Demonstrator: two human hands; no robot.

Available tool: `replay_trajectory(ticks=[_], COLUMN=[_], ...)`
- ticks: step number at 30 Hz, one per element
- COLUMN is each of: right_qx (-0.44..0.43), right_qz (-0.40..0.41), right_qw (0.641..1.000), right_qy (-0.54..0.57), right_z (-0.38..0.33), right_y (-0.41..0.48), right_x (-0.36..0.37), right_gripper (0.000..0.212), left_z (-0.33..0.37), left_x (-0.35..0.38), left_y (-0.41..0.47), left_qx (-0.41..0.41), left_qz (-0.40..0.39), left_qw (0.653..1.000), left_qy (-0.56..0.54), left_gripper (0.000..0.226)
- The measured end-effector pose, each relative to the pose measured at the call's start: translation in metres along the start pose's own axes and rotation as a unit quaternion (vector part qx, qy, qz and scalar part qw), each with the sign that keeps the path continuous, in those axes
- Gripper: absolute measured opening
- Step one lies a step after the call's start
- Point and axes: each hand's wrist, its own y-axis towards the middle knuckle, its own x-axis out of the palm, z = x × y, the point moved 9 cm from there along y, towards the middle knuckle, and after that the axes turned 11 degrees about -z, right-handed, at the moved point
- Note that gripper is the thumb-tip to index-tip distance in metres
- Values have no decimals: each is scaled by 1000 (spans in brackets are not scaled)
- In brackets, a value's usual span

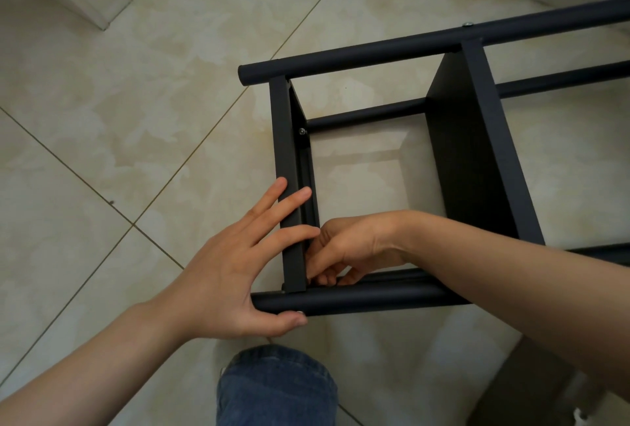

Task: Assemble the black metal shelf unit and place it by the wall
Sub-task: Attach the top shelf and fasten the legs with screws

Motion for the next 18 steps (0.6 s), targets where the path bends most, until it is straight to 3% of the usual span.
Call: replay_trajectory(ticks=[3, 10, 13, 15, 18], right_qx=[-9, -41, -36, -28, -35], right_qz=[10, 44, 61, 79, 121], right_qw=[1000, 993, 984, 978, 970], right_qy=[-9, -103, -166, -189, -208], right_z=[-3, -13, -15, -14, -14], right_y=[-5, -30, -48, -59, -71], right_x=[0, 4, 6, 7, 9], right_gripper=[40, 15, 20, 25, 25], left_z=[-1, -3, -5, -11, -19], left_x=[0, 2, 9, 17, 40], left_y=[0, -5, -15, -26, -40], left_qx=[-3, -29, -60, -99, -138], left_qz=[4, 15, 44, 90, 177], left_qw=[1000, 997, 988, 955, 850], left_qy=[-15, -66, -139, -265, -477], left_gripper=[82, 91, 95, 105, 118])
